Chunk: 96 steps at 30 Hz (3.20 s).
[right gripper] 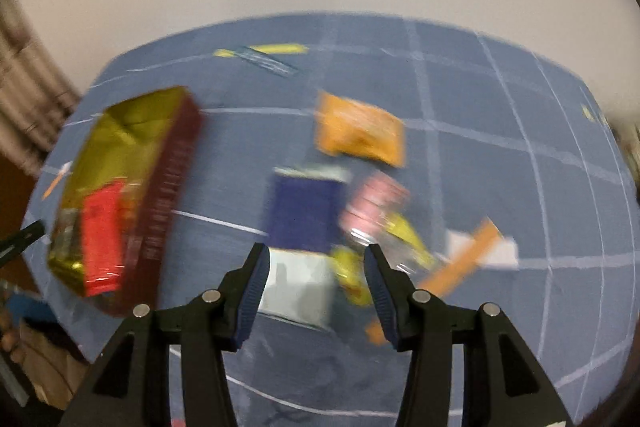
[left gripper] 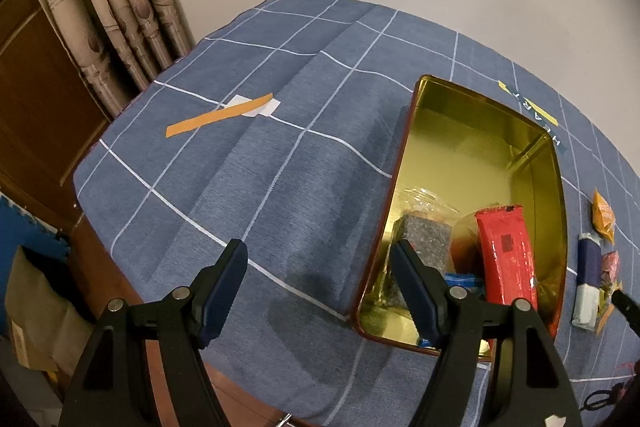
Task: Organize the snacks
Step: 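Withdraw the right gripper from the tin toward the remaining snacks, then grasp the yellow-edged clear candy bag with the right gripper, then grasp the navy-and-white box with the left gripper while the right holds the candy bag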
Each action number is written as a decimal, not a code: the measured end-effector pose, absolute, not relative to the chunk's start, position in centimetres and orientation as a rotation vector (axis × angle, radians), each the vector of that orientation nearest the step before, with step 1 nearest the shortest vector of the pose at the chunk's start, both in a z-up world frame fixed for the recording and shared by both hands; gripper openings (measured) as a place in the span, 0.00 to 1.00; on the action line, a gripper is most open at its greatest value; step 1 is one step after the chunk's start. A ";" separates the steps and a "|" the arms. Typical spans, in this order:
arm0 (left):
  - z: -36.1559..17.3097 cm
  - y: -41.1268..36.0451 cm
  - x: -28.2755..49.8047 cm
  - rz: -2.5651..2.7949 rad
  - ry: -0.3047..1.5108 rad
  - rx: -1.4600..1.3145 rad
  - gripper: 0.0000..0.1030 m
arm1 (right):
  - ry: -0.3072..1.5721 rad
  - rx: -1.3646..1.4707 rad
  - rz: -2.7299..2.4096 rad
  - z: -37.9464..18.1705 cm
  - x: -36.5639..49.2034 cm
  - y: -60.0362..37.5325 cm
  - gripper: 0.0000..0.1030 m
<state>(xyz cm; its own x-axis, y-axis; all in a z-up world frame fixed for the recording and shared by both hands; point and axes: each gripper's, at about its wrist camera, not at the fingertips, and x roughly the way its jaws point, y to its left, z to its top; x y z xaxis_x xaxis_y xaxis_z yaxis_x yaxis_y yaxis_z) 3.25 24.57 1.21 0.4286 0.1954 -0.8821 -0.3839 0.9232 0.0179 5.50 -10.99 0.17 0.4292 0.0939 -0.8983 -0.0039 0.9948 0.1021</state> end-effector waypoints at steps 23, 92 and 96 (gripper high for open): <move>1.0 24.4 3.3 0.373 1.074 -0.184 0.70 | 1.221 0.153 -0.117 -3.8 8.2 -14.6 0.49; -3.8 -5.6 13.1 -0.156 1.300 0.020 0.72 | 0.878 0.014 -0.093 -5.3 5.3 -24.5 0.28; -4.2 -6.0 13.4 -0.131 1.293 0.053 0.70 | 0.878 0.014 -0.093 -5.3 5.3 -24.5 0.28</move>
<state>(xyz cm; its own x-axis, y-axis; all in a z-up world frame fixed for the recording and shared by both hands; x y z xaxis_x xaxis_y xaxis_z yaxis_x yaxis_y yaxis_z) 13.36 -5.98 -4.25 0.2683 -0.0668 -0.9610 0.1266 0.9914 -0.0336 5.29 -24.51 -5.31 0.6352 -0.0761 -0.7686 0.0873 0.9958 -0.0264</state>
